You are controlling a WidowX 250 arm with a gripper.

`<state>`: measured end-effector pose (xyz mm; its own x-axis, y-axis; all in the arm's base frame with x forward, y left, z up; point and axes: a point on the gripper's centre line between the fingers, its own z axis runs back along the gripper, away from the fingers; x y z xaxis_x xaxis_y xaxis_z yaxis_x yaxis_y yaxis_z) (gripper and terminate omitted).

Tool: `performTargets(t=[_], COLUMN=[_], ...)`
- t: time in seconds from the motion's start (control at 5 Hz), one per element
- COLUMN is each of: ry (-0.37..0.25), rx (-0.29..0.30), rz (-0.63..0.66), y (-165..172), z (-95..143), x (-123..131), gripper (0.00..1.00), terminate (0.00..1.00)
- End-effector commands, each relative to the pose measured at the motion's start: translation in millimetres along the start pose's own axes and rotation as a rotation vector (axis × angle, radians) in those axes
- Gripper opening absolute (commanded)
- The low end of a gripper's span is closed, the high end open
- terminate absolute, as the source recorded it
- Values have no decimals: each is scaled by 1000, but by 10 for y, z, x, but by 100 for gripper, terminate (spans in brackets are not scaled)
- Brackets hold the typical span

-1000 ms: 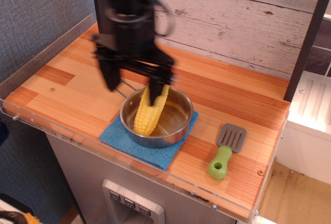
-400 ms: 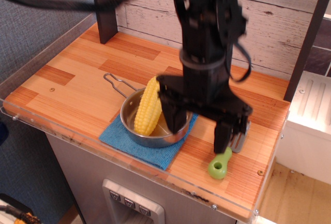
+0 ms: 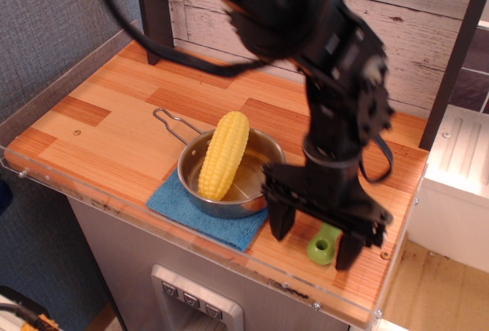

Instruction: Put the green spatula in the upper left corner of the table

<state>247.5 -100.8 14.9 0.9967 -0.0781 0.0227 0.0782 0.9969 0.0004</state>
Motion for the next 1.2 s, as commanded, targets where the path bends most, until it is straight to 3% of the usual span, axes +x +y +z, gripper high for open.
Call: performTargets(t=[0.0, 0.4, 0.6, 0.8, 1.0], ry=[-72, -99, -190, -237, -231], rx=[44, 12, -58, -96, 18], rz=[-50, -40, -6, 47, 13], y=[-120, -58, 223, 732, 1196], z=[-53, 164, 643, 920, 895], x=[77, 95, 193, 269, 454], gripper=[0, 0, 0, 0, 0], terminate=[0, 0, 0, 0, 0])
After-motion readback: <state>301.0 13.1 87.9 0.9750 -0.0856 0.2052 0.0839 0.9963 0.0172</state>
